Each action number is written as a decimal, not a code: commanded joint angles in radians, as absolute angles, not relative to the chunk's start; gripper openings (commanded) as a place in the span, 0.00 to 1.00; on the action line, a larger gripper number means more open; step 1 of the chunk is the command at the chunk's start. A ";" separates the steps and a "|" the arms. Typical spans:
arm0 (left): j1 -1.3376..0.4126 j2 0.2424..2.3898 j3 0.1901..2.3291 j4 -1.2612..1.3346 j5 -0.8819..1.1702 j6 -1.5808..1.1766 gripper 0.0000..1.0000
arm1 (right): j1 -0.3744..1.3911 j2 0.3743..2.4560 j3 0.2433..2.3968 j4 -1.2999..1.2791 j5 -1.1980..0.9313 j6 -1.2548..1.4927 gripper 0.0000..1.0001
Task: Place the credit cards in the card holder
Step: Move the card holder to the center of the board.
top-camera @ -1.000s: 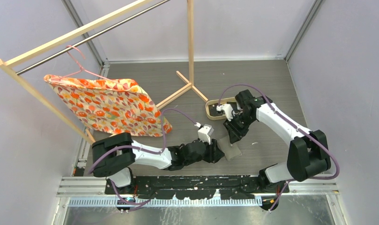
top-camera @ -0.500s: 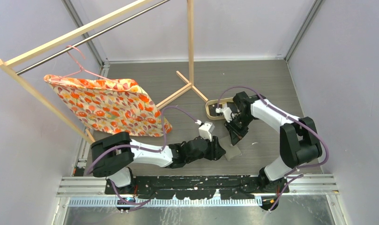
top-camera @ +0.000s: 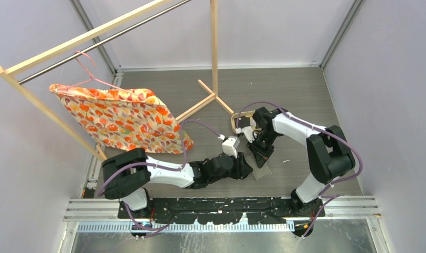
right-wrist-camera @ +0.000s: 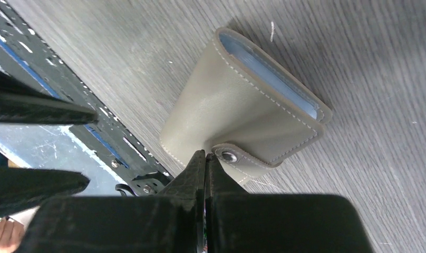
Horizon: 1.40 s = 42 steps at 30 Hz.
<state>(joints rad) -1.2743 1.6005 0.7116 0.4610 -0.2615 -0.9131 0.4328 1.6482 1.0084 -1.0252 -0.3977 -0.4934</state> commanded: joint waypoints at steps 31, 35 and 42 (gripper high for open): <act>-1.206 1.466 0.836 0.090 -0.266 -0.636 0.77 | 0.123 1.497 1.038 -1.077 -0.575 -0.564 0.22; -1.169 1.446 0.775 0.143 -0.193 -0.703 0.77 | 0.155 1.532 1.042 -1.038 -0.572 -0.520 0.30; -1.168 1.433 0.716 0.208 -0.150 -0.764 0.73 | 0.191 1.636 1.073 -0.961 -0.582 -0.434 0.38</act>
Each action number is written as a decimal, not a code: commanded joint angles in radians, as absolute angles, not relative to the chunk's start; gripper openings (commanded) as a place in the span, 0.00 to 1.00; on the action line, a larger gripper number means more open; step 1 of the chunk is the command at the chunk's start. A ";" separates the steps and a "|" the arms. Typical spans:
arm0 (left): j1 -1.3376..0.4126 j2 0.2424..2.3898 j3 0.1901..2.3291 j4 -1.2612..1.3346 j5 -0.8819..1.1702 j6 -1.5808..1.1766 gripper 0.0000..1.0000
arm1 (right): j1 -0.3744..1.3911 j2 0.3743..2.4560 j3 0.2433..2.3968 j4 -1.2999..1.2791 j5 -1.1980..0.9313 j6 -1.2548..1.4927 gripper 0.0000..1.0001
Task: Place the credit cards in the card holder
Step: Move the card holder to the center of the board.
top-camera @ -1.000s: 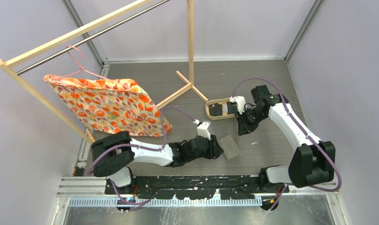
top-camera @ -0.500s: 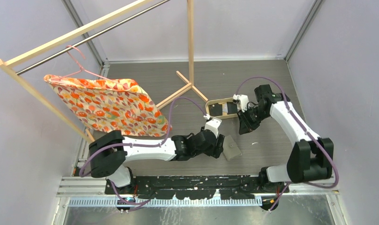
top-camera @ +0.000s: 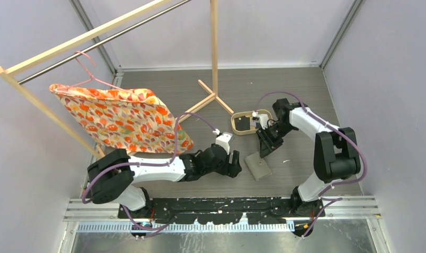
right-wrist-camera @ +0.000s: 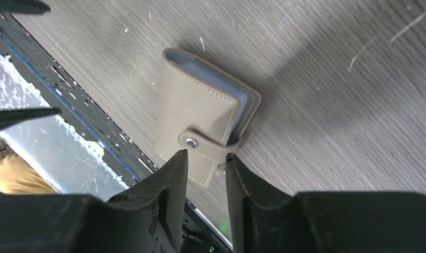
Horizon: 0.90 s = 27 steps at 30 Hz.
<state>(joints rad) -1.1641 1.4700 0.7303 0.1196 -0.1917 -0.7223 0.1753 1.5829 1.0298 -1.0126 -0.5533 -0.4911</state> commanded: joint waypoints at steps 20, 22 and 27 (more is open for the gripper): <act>-1.171 1.437 0.688 0.273 -0.109 -0.787 0.68 | 0.194 1.828 1.143 -0.981 -0.641 -0.409 0.24; -1.171 1.436 0.690 0.272 -0.105 -0.787 0.68 | 0.193 1.842 1.154 -0.991 -0.652 -0.407 0.11; -1.171 1.415 0.685 0.261 -0.109 -0.783 0.68 | 0.177 1.819 1.154 -0.977 -0.693 -0.380 0.01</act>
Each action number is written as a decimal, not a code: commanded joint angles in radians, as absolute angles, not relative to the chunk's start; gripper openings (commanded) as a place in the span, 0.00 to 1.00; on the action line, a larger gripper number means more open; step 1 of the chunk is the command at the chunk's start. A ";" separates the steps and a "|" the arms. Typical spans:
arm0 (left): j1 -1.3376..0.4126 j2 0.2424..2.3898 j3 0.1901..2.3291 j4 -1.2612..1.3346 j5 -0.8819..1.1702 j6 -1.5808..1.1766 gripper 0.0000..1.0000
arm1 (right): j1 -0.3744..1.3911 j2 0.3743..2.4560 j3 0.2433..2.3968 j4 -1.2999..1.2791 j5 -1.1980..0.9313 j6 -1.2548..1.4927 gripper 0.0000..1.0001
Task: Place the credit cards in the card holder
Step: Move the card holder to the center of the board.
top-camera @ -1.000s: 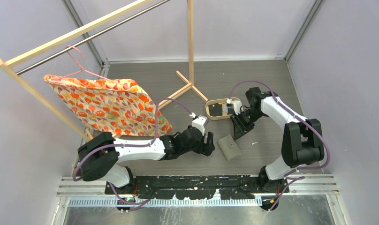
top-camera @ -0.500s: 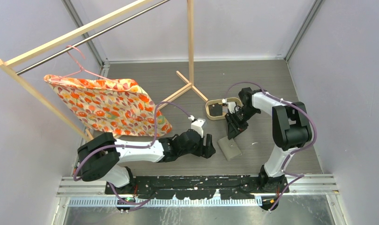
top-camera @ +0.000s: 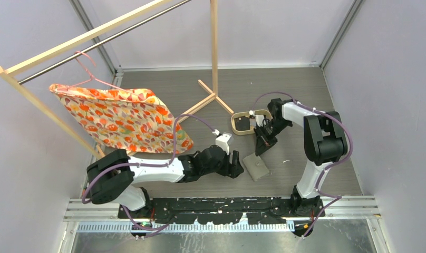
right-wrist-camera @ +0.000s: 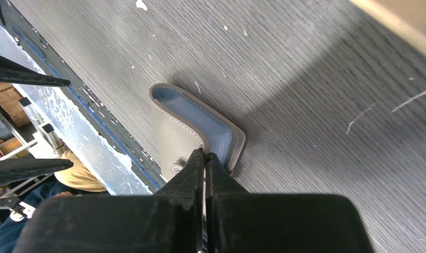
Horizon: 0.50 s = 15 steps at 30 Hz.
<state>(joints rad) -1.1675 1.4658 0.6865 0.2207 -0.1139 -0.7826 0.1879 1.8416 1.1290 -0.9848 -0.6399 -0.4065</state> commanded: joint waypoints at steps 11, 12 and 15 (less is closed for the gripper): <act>-1.171 1.375 0.709 0.181 -0.141 -0.739 0.67 | 0.033 1.753 1.102 -0.823 -0.752 -0.216 0.21; -1.171 1.371 0.718 0.167 -0.144 -0.730 0.67 | 0.032 1.756 1.112 -0.844 -0.759 -0.233 0.26; -1.172 1.354 0.751 0.108 -0.152 -0.694 0.67 | 0.016 1.728 1.126 -0.873 -0.753 -0.274 0.37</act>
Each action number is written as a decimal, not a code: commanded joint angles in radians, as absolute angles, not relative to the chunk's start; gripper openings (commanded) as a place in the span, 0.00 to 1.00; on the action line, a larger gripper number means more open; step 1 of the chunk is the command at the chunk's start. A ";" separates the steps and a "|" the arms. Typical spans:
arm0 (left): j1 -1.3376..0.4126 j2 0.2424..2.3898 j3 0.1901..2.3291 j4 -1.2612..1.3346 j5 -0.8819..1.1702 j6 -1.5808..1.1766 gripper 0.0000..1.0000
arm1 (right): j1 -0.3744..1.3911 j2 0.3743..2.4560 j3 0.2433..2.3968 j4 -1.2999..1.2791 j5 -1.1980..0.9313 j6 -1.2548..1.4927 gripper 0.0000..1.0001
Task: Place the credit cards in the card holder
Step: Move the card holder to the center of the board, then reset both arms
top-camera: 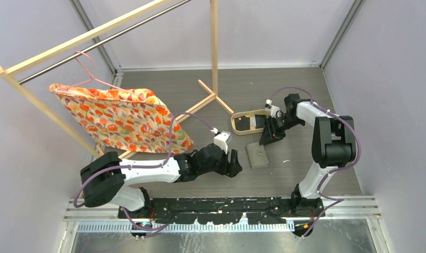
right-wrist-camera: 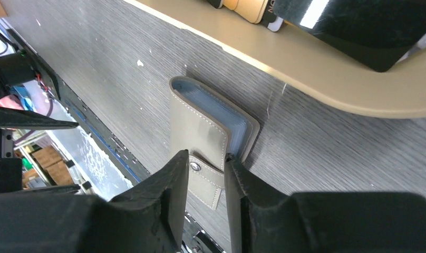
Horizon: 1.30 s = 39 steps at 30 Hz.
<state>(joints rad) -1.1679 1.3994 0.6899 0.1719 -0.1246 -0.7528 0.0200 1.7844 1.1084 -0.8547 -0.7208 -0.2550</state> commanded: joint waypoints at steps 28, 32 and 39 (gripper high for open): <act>-1.124 1.119 0.990 -0.226 -0.110 -0.421 0.89 | -0.355 0.914 1.084 -0.861 -0.723 -0.267 1.00; -1.124 1.057 0.990 -0.229 -0.113 -0.407 0.92 | -0.356 0.868 1.090 -0.838 -0.728 -0.173 1.00; -1.124 0.966 0.952 -0.200 -0.086 -0.442 0.98 | -0.355 0.820 1.076 -0.806 -0.792 -0.062 1.00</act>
